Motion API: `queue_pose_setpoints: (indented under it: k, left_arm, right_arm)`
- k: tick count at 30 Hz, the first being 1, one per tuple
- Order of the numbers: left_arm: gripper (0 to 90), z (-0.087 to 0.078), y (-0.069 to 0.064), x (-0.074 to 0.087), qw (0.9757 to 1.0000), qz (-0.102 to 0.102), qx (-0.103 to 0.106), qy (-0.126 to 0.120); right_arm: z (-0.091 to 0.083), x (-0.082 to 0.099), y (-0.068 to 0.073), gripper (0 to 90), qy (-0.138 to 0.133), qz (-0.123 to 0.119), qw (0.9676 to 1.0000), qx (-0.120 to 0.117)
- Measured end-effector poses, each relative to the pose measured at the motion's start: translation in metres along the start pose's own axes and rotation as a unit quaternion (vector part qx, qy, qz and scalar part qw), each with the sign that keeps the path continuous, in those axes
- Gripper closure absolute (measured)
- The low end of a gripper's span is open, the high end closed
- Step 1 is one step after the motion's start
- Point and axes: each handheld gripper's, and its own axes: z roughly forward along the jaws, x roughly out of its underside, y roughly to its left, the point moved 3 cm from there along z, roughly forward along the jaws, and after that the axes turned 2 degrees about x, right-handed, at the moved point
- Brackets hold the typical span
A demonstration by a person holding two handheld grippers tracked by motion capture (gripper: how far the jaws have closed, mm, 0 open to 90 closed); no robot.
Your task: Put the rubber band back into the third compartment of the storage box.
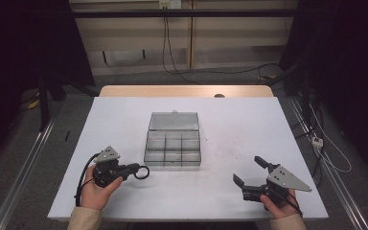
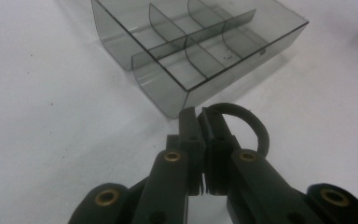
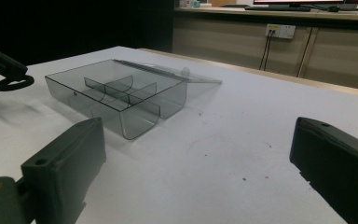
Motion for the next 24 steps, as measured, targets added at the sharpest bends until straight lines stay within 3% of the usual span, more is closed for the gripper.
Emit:
queue_pose_setpoints:
  k: [11, 24]
  left_arm:
    - [87.9, -0.003, -0.003, -0.010, 1.0000, -0.003, 0.005, 0.000]
    - [87.9, 0.002, -0.008, -0.038, 0.9999, 0.012, 0.006, 0.003]
  right_arm:
    - [0.001, 0.000, 0.000, 3.7, 0.000, -0.003, 1.0000, -0.001]
    - [0.002, 0.001, 0.000, 3.8, 0.000, 0.000, 1.0000, -0.003]
